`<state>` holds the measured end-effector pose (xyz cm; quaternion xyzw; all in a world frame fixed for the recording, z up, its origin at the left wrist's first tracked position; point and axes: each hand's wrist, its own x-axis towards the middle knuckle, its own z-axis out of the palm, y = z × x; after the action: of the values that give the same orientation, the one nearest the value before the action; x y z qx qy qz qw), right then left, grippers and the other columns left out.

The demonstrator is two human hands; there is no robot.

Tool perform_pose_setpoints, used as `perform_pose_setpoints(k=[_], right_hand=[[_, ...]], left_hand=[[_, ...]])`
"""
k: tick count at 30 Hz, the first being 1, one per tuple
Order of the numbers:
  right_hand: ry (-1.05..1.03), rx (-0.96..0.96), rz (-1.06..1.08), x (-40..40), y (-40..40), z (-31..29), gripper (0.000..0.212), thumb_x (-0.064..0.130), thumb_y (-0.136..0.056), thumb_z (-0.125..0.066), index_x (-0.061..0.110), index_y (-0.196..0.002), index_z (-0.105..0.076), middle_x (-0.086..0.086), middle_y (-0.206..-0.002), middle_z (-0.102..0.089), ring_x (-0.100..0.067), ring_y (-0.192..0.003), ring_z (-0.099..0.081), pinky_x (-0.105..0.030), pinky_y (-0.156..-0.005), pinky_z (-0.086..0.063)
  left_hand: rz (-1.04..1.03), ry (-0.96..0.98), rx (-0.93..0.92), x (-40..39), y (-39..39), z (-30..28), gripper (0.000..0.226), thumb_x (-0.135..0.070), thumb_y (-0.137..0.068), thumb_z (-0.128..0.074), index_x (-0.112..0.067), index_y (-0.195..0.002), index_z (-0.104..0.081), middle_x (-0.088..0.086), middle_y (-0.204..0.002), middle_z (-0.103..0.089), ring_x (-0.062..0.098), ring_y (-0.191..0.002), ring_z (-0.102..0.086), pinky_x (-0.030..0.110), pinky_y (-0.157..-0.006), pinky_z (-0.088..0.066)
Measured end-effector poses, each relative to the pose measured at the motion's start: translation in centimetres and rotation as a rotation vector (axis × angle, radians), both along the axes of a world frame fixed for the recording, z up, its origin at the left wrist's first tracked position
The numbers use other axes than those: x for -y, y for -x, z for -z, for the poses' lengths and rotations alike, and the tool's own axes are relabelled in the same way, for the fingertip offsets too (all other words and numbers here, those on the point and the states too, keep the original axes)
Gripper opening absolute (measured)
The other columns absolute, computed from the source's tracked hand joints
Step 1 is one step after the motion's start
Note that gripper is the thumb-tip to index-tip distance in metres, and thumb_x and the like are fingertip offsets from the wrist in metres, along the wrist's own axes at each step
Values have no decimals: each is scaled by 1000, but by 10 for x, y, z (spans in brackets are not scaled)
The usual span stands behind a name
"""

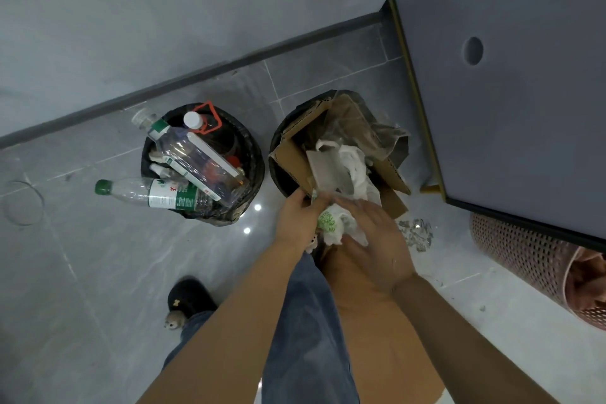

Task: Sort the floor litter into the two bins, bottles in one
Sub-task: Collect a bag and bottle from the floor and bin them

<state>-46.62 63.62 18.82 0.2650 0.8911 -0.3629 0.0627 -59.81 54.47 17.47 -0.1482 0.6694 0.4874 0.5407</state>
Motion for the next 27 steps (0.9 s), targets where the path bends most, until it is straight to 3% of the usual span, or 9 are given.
perform_pose_setpoints(k=[3, 4, 6, 8, 12, 17, 19, 22, 27], right_hand=[[-70, -57, -38, -11, 10, 7, 32, 20, -85, -50, 5, -110, -64, -9, -93, -69, -23, -83, -63, -26, -70, -48], [-52, -40, -11, -15, 14, 6, 27, 18, -85, -50, 4, -104, -65, -9, -85, -69, -24, -74, -64, -22, -64, -43], [31, -19, 125, -21, 22, 3, 18, 21, -86, -48, 11, -85, -63, -1, -67, -61, -17, -58, -57, -17, -55, -35], [6, -49, 221, -27, 32, -1, 14, 28, -85, -42, 19, -75, -49, 12, -57, -42, -4, -49, -40, -13, -52, -29], [-42, 82, 207, -34, 61, -4, 25, 17, -90, -53, 8, -113, -55, -3, -71, -53, -21, -57, -50, -27, -54, -36], [-136, 132, -63, -25, 97, 25, 29, 4, -85, -58, 2, -114, -58, -17, -120, -55, -38, -86, -62, -38, -68, -54], [-196, 194, -125, -25, 103, 40, 31, -1, -79, -62, 0, -110, -63, -17, -118, -59, -38, -84, -64, -38, -65, -57], [-285, 229, -210, -26, 103, 55, 24, -10, -63, -69, -1, -85, -67, -18, -93, -66, -34, -54, -63, -29, -43, -48], [-188, 333, -165, -31, 107, 65, 29, 0, -86, -52, 4, -112, -65, -19, -107, -66, -35, -91, -65, -36, -75, -53]], left_hand=[[15, 4, 88, -1, 10, -5, 33, -49, -93, -53, -20, -107, -61, 7, -100, -70, 20, -84, -71, 36, -68, -60], [9, 14, 97, -1, 12, -3, 40, -56, -92, -48, -22, -110, -59, 6, -104, -69, 20, -87, -70, 37, -70, -60], [-20, 30, 46, 0, 15, -2, 32, -54, -94, -44, -27, -106, -58, 6, -111, -67, 23, -96, -67, 42, -79, -58], [-65, 48, -68, 1, 19, -1, 17, -42, -98, -47, -27, -95, -56, 14, -110, -66, 29, -98, -66, 48, -82, -57], [-11, 65, -165, 1, 18, 7, 34, -39, -95, -50, -6, -89, -53, 28, -102, -62, 41, -96, -63, 56, -78, -55], [-15, 47, -159, 6, 20, 14, 41, -34, -96, -50, 6, -98, -55, 27, -94, -65, 38, -89, -66, 55, -76, -56], [-31, 31, -129, 8, 20, 14, 38, -33, -96, -51, 4, -96, -57, 25, -95, -66, 36, -89, -67, 54, -78, -57], [-19, 24, -140, 10, 16, 18, 65, -59, -76, -54, 5, -88, -54, 30, -91, -64, 45, -89, -64, 61, -76, -54], [20, 3, -146, 10, 16, 21, 73, -65, -70, -51, 5, -90, -54, 30, -91, -63, 46, -88, -64, 63, -76, -53]])
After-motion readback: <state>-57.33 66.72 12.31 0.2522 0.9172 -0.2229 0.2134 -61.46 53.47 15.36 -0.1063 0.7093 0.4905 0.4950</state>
